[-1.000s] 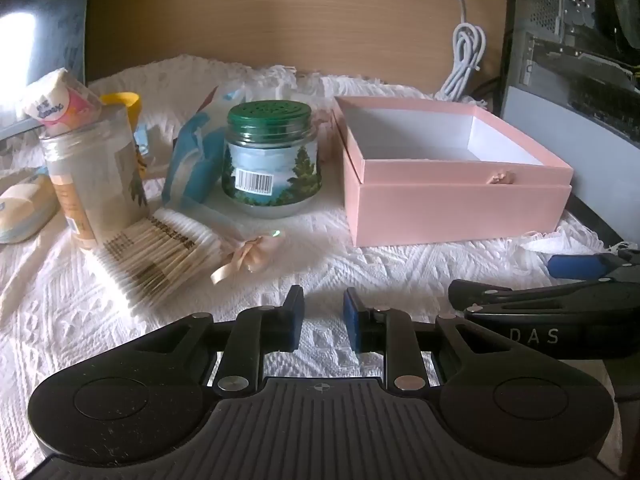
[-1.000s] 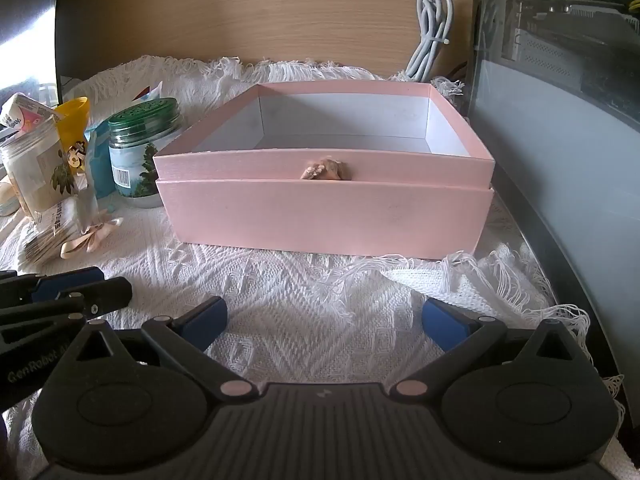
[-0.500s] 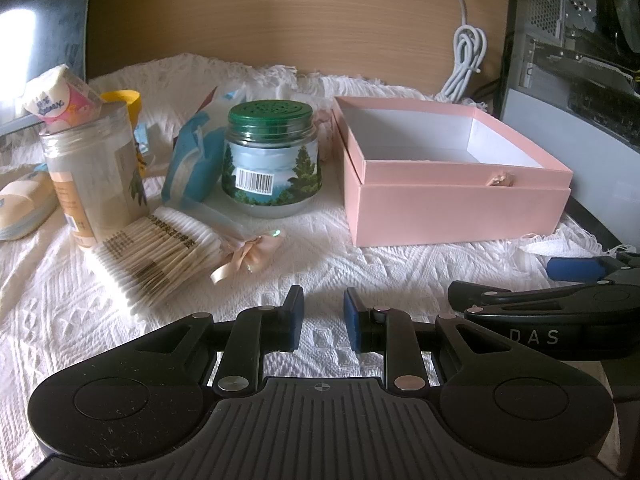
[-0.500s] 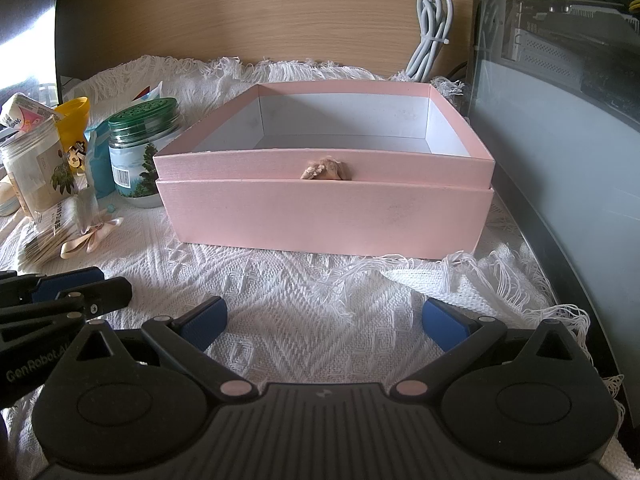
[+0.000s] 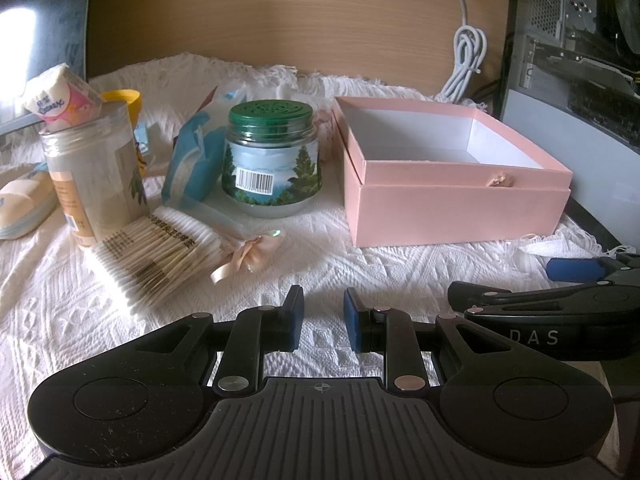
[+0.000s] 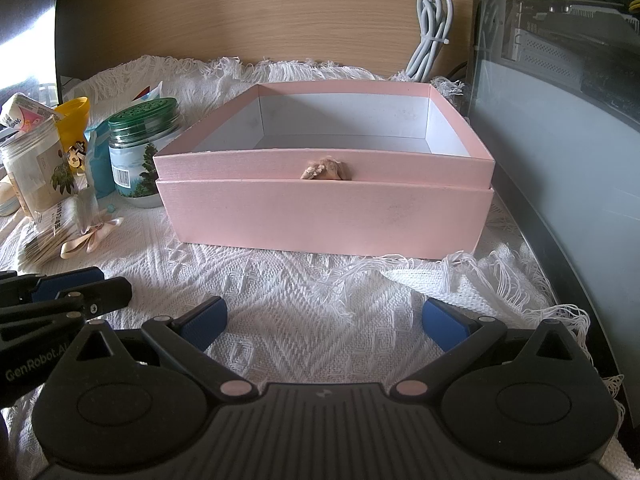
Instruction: Organize soft objects
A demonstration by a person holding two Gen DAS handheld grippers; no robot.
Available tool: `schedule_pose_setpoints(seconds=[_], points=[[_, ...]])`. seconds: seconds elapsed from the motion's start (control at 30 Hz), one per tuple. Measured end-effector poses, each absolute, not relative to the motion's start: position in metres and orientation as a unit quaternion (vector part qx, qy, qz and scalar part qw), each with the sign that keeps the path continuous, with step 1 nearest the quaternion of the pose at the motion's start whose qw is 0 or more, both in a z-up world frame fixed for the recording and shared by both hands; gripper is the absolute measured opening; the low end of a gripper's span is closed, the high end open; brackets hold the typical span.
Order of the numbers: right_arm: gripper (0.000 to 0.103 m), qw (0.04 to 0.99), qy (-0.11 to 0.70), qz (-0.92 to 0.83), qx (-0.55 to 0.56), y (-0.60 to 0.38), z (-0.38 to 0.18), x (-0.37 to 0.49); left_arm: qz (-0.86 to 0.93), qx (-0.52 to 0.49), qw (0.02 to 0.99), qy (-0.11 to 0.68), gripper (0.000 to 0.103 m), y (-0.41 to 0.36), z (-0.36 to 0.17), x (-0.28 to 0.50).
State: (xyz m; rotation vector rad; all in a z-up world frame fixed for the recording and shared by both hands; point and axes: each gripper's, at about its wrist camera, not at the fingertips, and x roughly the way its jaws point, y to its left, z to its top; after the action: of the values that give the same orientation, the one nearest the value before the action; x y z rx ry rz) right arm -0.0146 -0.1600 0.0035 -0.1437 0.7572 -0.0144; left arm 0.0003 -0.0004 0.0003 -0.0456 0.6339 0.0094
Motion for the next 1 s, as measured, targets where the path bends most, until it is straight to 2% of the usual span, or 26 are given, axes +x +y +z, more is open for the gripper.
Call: schedule_pose_setpoints(seconds=[1.0], points=[[0.103, 0.927, 0.369, -0.007, -0.07, -0.1598, 0.0035, -0.0147, 0.006, -0.015, 0.95, 0.312, 0.026, -0.0013, -0.0002, 0.001]])
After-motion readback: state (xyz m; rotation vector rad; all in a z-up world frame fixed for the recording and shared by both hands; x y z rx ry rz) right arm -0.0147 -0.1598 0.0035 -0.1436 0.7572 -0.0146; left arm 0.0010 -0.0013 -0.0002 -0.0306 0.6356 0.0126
